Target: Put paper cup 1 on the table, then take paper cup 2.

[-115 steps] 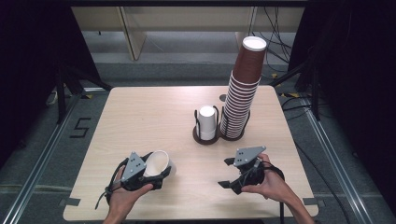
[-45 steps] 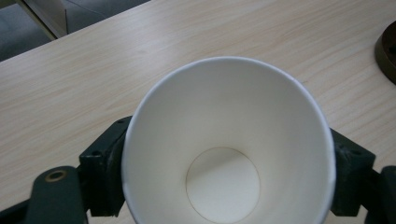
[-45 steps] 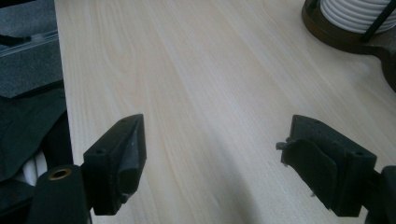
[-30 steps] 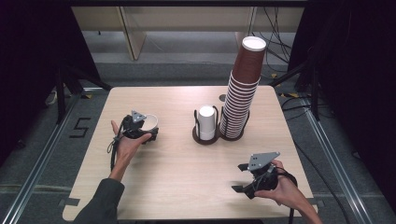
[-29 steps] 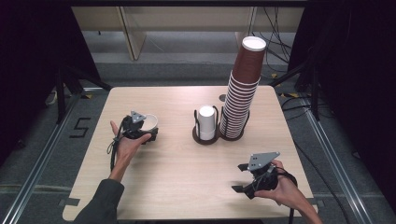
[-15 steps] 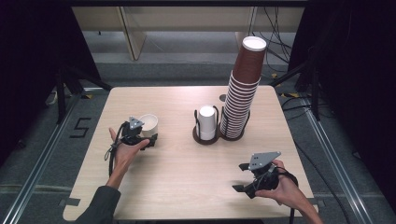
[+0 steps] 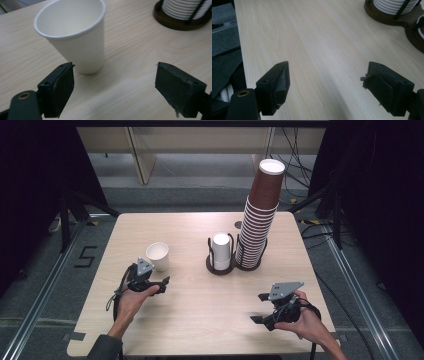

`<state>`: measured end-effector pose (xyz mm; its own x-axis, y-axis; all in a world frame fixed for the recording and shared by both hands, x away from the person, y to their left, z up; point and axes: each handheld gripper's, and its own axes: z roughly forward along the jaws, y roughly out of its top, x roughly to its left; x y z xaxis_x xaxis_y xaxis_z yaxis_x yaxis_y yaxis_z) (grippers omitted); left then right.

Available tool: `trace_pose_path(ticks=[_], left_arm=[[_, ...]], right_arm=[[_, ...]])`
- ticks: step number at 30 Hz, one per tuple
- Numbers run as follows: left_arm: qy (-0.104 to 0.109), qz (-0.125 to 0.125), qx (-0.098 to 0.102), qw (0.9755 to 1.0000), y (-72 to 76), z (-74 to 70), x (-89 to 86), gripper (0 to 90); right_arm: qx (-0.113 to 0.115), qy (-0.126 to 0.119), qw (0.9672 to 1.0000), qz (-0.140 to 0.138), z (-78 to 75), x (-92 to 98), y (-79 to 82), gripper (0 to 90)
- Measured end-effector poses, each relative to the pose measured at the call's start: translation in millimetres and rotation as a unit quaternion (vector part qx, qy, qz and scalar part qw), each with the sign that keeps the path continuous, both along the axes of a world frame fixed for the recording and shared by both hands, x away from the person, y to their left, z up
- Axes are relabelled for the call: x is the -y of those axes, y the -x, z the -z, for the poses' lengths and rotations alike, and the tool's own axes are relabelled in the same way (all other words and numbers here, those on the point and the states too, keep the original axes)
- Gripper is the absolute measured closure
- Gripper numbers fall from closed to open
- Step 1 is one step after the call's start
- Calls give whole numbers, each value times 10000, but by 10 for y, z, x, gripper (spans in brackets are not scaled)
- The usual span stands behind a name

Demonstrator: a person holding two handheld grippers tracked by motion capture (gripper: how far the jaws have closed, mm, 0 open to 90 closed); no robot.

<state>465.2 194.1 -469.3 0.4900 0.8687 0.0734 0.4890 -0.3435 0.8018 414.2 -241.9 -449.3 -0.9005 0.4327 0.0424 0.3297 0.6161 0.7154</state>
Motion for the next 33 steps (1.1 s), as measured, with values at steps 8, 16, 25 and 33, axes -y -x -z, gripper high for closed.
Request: trace_pose_path(ticks=[8, 16, 25, 33], left_arm=[[519, 248, 232, 9981, 400, -22, 184, 151], [827, 343, 363, 9953, 728, 3, 295, 148], [850, 573, 343, 9941, 962, 133, 449, 149], [705, 693, 346, 9945, 1026, 220, 473, 148]], right_arm=[[-54, -83, 9998, 162, -13, 25, 2, 199], [78, -241, 9992, 318, -34, 79, -39, 189], [79, -266, 9990, 337, -32, 75, -47, 185], [70, -417, 9978, 510, -65, 105, -64, 175]])
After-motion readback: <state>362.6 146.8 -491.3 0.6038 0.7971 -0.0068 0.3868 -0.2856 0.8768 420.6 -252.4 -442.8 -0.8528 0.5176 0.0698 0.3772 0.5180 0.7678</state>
